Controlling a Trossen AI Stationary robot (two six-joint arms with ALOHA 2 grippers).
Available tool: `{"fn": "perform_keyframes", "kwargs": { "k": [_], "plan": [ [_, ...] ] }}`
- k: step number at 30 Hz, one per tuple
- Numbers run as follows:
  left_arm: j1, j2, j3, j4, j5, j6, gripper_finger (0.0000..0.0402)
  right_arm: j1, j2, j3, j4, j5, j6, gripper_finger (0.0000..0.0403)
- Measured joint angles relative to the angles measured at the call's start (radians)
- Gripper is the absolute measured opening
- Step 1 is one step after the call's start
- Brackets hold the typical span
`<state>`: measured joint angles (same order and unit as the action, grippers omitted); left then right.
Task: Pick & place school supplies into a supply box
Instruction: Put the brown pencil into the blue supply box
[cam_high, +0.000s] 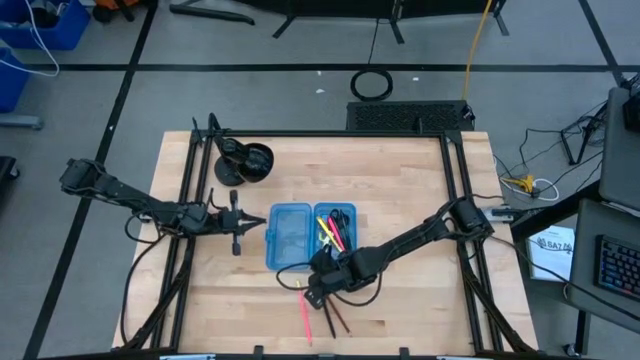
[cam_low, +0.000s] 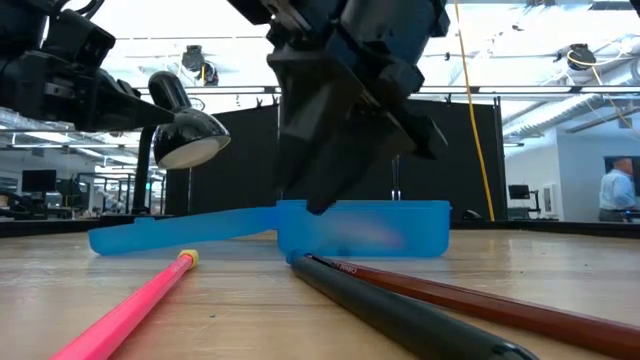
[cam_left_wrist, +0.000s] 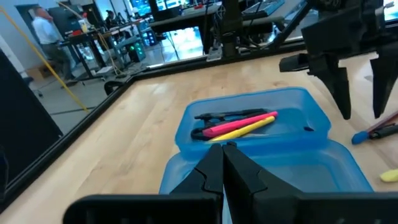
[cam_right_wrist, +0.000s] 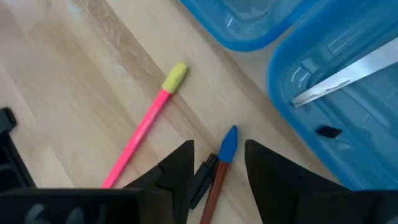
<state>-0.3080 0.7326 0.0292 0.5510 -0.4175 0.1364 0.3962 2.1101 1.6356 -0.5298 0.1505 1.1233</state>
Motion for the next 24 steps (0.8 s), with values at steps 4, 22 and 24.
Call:
{"fn": "perform_keyframes", "kwargs": {
  "k": [4,22,24],
  "plan": [
    [0.0,0.0,0.0,0.0,-0.003,0.0,0.0008,0.007,0.007,0.001,-0.014,0.005,0.017,0.0137],
    [0.0,0.0,0.0,-0.008,-0.003,-0.054,0.0008,0.006,0.097,0.003,0.004,0.057,0.004,0.0137],
    [0.0,0.0,0.0,-0.01,-0.002,-0.06,0.0008,0.006,0.097,0.003,-0.009,0.072,-0.002,0.0137]
  ]
}}
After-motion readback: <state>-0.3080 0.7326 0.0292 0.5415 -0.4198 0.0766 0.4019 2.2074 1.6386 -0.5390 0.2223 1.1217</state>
